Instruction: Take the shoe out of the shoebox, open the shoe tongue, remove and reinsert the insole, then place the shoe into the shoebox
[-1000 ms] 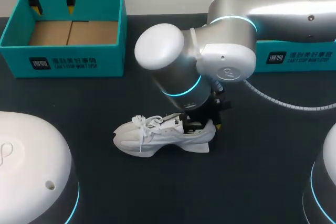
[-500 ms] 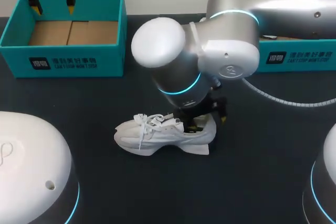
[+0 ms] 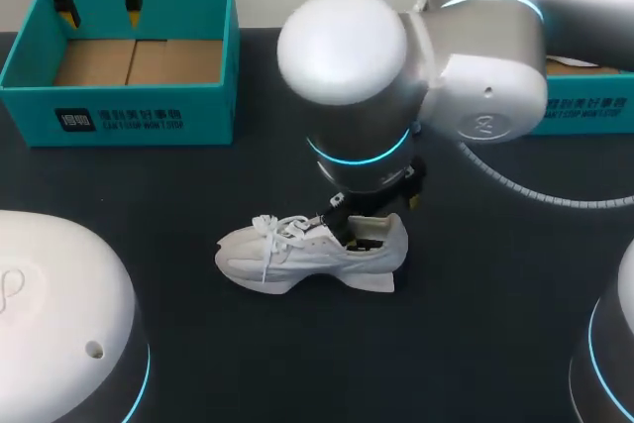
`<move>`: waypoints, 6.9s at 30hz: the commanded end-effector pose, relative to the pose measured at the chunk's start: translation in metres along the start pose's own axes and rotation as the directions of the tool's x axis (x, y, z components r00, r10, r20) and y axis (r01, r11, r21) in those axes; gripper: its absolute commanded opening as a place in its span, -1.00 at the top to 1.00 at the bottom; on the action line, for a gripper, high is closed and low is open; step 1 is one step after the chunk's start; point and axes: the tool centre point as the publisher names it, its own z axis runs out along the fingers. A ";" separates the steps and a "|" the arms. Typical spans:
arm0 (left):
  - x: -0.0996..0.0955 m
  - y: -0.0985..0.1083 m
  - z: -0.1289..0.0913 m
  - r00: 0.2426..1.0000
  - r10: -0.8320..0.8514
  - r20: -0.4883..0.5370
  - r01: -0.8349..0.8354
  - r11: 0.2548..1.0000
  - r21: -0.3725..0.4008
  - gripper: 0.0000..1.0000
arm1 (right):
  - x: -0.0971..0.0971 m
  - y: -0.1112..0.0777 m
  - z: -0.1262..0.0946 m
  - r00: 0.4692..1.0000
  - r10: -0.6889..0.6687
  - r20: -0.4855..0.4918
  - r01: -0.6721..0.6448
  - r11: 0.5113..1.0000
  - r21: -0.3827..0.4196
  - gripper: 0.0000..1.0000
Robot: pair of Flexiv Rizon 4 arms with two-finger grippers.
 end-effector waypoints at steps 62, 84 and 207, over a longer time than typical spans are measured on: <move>0.000 0.000 0.000 1.000 0.000 0.000 0.000 1.000 0.000 -1.00 | -0.109 -0.068 0.119 0.570 -0.821 -0.033 0.267 0.223 -0.938 -1.00; 0.000 0.000 0.000 1.000 0.000 0.000 0.000 1.000 0.000 -1.00 | -0.109 -0.063 0.141 0.593 -0.802 -0.071 0.210 0.239 -0.948 -1.00; 0.000 0.000 0.000 1.000 0.000 0.000 0.000 1.000 0.000 -1.00 | -0.014 0.014 0.171 0.537 -0.803 -0.258 0.102 0.365 -0.925 1.00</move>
